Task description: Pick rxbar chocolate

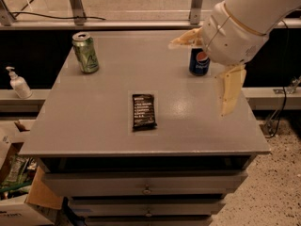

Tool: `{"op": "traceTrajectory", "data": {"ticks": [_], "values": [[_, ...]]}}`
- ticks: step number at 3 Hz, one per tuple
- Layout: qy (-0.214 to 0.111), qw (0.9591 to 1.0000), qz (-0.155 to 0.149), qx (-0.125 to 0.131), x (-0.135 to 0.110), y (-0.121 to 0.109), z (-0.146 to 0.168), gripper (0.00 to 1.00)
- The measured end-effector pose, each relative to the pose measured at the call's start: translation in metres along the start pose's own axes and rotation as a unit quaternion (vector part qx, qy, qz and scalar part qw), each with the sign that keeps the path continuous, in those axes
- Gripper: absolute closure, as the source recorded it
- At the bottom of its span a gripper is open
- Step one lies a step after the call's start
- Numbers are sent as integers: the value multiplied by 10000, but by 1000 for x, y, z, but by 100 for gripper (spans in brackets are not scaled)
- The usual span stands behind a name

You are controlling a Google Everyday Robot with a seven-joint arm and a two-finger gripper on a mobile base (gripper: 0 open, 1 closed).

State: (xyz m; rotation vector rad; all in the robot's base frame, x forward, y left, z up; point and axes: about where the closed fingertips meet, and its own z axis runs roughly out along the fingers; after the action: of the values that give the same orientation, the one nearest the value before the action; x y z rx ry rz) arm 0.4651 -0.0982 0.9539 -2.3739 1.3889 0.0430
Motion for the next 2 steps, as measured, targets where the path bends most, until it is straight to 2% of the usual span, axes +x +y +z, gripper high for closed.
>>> {"op": "traceTrajectory", "data": {"ticks": [1,2], "values": [[-150,9955,-939,6,-25,-1,16,0],[-149,9929,-1179,17,-27,-2,17,0]]}}
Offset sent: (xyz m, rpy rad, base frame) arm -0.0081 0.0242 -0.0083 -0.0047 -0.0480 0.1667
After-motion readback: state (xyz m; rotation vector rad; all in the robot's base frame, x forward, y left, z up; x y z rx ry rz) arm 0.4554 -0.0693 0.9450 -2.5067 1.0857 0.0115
